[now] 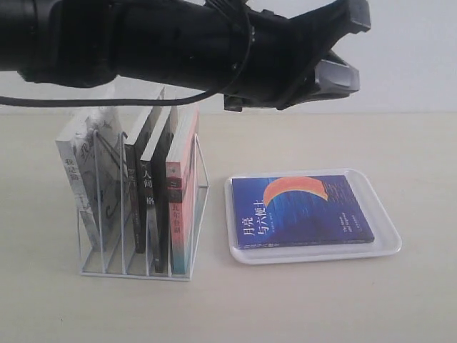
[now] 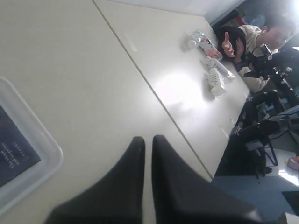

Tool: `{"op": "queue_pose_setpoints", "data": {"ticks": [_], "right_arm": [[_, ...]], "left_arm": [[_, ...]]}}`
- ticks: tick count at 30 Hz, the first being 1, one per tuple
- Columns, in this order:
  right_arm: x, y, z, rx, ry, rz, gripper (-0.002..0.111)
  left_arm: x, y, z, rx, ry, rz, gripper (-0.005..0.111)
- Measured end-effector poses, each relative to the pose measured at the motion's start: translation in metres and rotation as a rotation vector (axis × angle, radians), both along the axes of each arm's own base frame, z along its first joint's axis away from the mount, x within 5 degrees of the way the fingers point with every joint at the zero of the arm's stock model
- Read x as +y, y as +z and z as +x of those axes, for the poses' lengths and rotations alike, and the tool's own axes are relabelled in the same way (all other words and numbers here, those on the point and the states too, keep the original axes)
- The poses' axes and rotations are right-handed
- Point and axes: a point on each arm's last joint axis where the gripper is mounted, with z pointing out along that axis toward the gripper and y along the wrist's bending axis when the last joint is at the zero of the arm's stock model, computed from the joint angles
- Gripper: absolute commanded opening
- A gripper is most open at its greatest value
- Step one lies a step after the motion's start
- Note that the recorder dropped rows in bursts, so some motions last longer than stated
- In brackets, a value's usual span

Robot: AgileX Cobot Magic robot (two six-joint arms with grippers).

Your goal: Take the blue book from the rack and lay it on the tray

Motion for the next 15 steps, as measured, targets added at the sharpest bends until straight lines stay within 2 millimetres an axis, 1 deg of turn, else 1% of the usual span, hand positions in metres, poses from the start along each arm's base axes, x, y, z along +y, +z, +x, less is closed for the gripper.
{"op": "queue_pose_setpoints", "data": {"ticks": [4,8,11,15], "right_arm": [[0.000,0.000,0.000,0.000,0.000,0.000,0.000],[0.000,0.000,0.000,0.000,0.000,0.000,0.000],[0.000,0.000,0.000,0.000,0.000,0.000,0.000],[0.000,0.000,0.000,0.000,0.000,0.000,0.000]], "left_arm": [[0.015,-0.001,-0.015,-0.017,-0.010,0.038,0.005],[0.035,-0.004,-0.036,-0.028,-0.021,0.065,0.005],[0.055,-0.014,-0.052,-0.048,-0.008,0.103,0.005],[0.086,-0.026,-0.073,-0.080,0.072,0.138,0.005]]}}
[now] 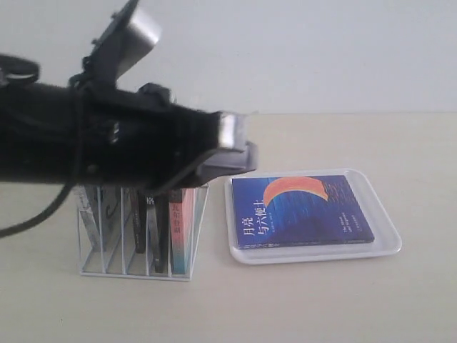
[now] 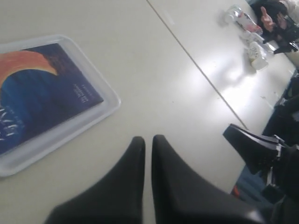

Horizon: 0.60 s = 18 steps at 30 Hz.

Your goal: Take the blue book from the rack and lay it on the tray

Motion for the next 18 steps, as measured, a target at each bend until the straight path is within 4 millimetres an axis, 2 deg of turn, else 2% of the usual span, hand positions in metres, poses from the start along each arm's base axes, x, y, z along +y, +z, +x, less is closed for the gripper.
{"op": "queue_pose_setpoints", "data": {"ticks": [5,9,18], "right_arm": [[0.000,0.000,0.000,0.000,0.000,0.000,0.000],[0.000,0.000,0.000,0.000,0.000,0.000,0.000],[0.000,0.000,0.000,0.000,0.000,0.000,0.000]], "left_arm": [[0.032,-0.011,-0.026,-0.026,0.051,0.012,0.005],[0.047,-0.013,-0.040,-0.039,0.053,-0.001,0.005],[0.052,-0.008,-0.046,-0.063,0.053,-0.022,0.005]]}}
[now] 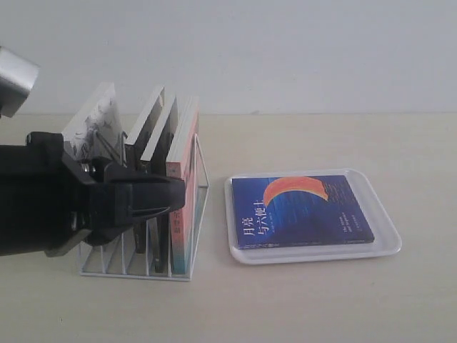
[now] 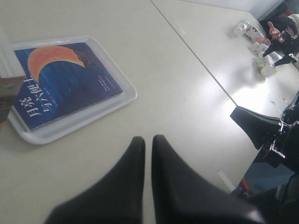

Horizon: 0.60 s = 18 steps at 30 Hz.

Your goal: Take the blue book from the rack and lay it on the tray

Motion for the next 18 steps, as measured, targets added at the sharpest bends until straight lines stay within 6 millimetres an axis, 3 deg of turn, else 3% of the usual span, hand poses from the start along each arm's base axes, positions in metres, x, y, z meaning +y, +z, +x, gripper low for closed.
{"op": "queue_pose_setpoints", "data": {"ticks": [10,18], "right_arm": [[0.000,0.000,0.000,0.000,0.000,0.000,0.000],[0.000,0.000,0.000,0.000,0.000,0.000,0.000]], "left_arm": [[0.001,0.001,-0.001,-0.004,0.000,-0.004,0.005],[0.033,0.019,0.007,-0.089,0.124,-0.048,0.005]]}}
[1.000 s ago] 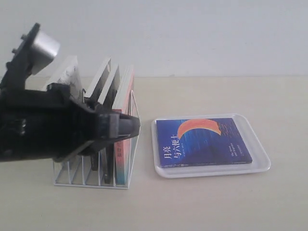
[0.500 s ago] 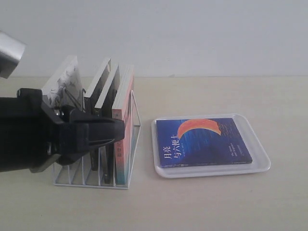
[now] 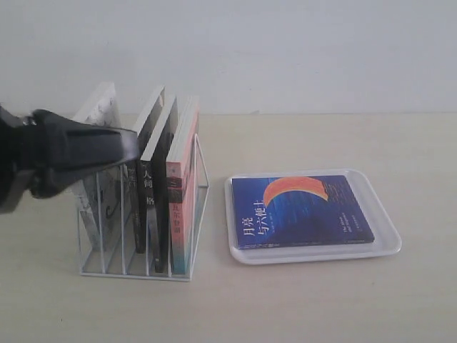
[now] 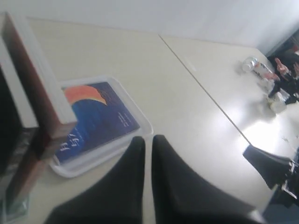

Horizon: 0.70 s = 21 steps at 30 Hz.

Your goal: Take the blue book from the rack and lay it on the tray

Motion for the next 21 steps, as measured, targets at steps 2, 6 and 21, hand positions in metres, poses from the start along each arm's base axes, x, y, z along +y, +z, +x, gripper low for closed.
{"op": "queue_pose_setpoints", "data": {"ticks": [2,6,21], "right_arm": [[0.000,0.000,0.000,0.000,0.000,0.000,0.000],[0.000,0.000,0.000,0.000,0.000,0.000,0.000],[0.000,0.000,0.000,0.000,0.000,0.000,0.000]], "left_arm": [[0.013,0.000,0.000,-0.023,0.054,-0.002,0.005],[0.040,-0.006,-0.007,-0.064,0.165,-0.001,0.005],[0.096,-0.015,-0.091,-0.565,0.408,0.042,0.005]]}}
